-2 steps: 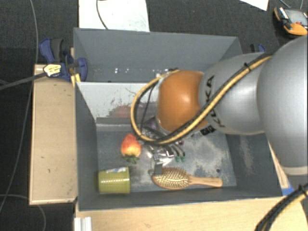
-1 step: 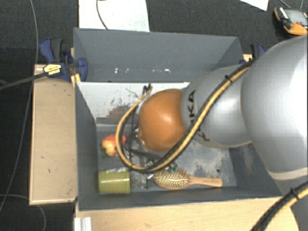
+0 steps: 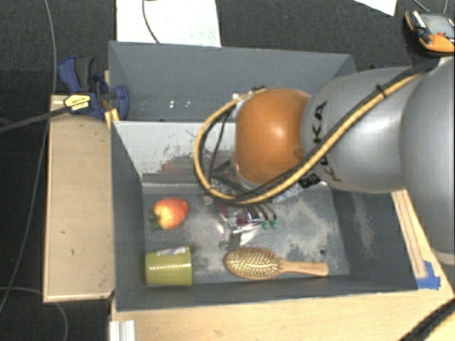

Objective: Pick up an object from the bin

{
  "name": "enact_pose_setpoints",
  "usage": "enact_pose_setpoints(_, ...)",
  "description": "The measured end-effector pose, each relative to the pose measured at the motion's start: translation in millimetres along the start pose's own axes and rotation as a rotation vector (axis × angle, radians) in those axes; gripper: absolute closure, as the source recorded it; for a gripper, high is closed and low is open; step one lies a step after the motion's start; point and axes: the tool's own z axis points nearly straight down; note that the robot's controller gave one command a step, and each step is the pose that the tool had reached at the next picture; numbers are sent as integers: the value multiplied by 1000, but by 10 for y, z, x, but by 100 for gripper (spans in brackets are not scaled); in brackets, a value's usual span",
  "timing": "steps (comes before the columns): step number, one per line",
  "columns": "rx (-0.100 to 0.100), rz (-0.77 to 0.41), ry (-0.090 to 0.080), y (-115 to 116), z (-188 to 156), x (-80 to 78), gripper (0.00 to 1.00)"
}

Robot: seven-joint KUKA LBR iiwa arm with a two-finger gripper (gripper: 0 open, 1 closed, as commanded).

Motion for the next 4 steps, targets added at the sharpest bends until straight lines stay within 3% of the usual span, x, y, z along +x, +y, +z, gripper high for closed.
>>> enact_pose_setpoints(1,-13,-353,-8,194,380,290,0)
enact_pose_setpoints(2,-5,131,-8,78,-631,384,0)
enact_pose_setpoints(3,-10,-223,-7,-40,-442,275,0)
enact_pose_setpoints(4,-8,60,-12,-389,-888,169,0)
